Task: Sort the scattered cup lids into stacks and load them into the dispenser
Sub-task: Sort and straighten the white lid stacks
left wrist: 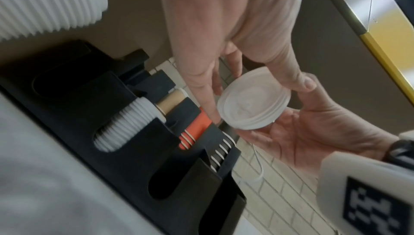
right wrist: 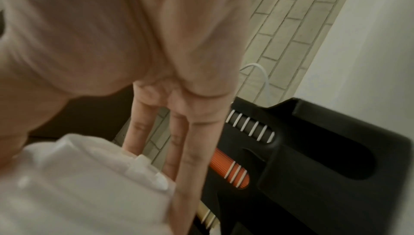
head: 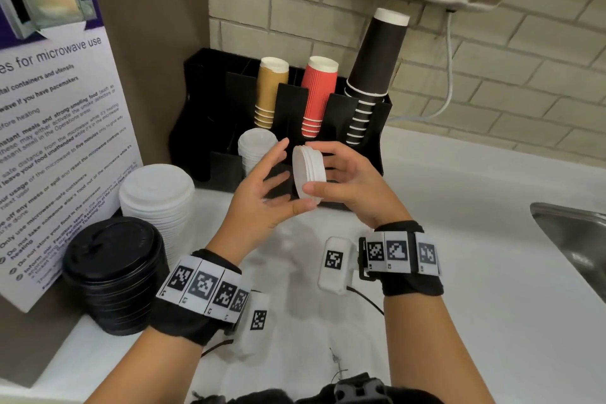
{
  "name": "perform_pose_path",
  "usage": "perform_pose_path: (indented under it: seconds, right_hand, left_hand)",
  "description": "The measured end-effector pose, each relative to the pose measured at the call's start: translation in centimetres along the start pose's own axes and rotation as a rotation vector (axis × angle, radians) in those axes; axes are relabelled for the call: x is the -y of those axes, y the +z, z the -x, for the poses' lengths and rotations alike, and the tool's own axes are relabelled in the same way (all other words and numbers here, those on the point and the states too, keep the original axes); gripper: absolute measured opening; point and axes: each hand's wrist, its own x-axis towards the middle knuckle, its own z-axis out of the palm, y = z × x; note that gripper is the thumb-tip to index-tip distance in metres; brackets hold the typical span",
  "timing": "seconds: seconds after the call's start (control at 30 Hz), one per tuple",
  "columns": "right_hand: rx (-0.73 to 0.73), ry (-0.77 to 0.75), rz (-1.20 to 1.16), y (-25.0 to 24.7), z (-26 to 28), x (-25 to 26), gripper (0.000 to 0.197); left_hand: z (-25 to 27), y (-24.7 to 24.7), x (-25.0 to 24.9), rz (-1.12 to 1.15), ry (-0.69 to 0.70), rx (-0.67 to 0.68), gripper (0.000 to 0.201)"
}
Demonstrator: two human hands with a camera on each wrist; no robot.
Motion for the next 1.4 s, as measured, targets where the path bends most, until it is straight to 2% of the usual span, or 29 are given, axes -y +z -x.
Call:
perform_pose_path:
  seconds: [0.13, 0.2, 0.27, 0.4, 0.67, 0.8, 0.93, 1.0, 1.07, 1.13, 1.27, 1.33, 1.4]
  right_hand:
    - [-0.223, -0.097, 0.148, 0.5, -5.1, 1.0, 0.059]
    - [-0.232, -0.147, 0.328, 1.5, -8.0, 0.9, 0.063]
    - [-0.156, -0.156, 0.521, 2.7, -10.8, 0.3, 0.064]
    - [0.004, -0.080, 0.866, 4.5, -14.7, -1.3, 0.071]
    - [0.120, -0.060, 1.057, 6.5, -17.4, -2.6, 0.074]
    - [0.180, -0.049, 1.139, 7.1, -17.5, -2.6, 0.074]
    - [0.203, -0.066, 1.329, 7.7, -16.7, -2.5, 0.075]
    - [0.174, -0.055, 1.403, 8.1, -16.3, -2.7, 0.065]
    - [0.108, -0.045, 1.463, 8.6, -16.0, -3.2, 0.046]
    - [0.071, -0.045, 1.494, 9.1, -15.6, -3.8, 0.040]
    - [0.111, -0.036, 1.448, 8.9, -14.7, -3.4, 0.051]
    - [0.130, -0.038, 1.306, 8.1, -14.1, -2.7, 0.061]
    - [0.029, -0.074, 1.036, 6.5, -12.9, -1.9, 0.066]
  left_hand:
    - [-0.4, -2.6, -1.2, -0.047, 0.062, -0.243, 0.035]
    - [-0.6, -3.9, -1.4, -0.048, 0.094, -0.318, 0.018]
    - [-0.7, -4.8, -1.6, -0.048, 0.107, -0.350, 0.021]
    - [-0.2, -5.7, -1.7, -0.035, 0.110, -0.381, 0.027]
    - [0.4, -6.2, -2.1, -0.033, 0.077, -0.413, 0.026]
    - [0.2, -6.2, -2.3, -0.026, 0.076, -0.407, 0.024]
    - [-0.1, -6.1, -2.1, -0.013, 0.069, -0.403, 0.025]
    - [-0.2, -6.1, -1.9, -0.016, 0.066, -0.397, 0.025]
    - [-0.2, -6.1, -1.7, -0.023, 0.061, -0.387, 0.026]
    - [-0.2, -6.0, -1.5, -0.030, 0.055, -0.380, 0.025]
    - [-0.2, -5.7, -1.3, -0.040, 0.044, -0.352, 0.025]
    - [-0.1, -5.4, -1.2, -0.035, 0.035, -0.331, 0.026]
    - [0.0, -5.0, -1.0, -0.034, 0.027, -0.309, 0.025]
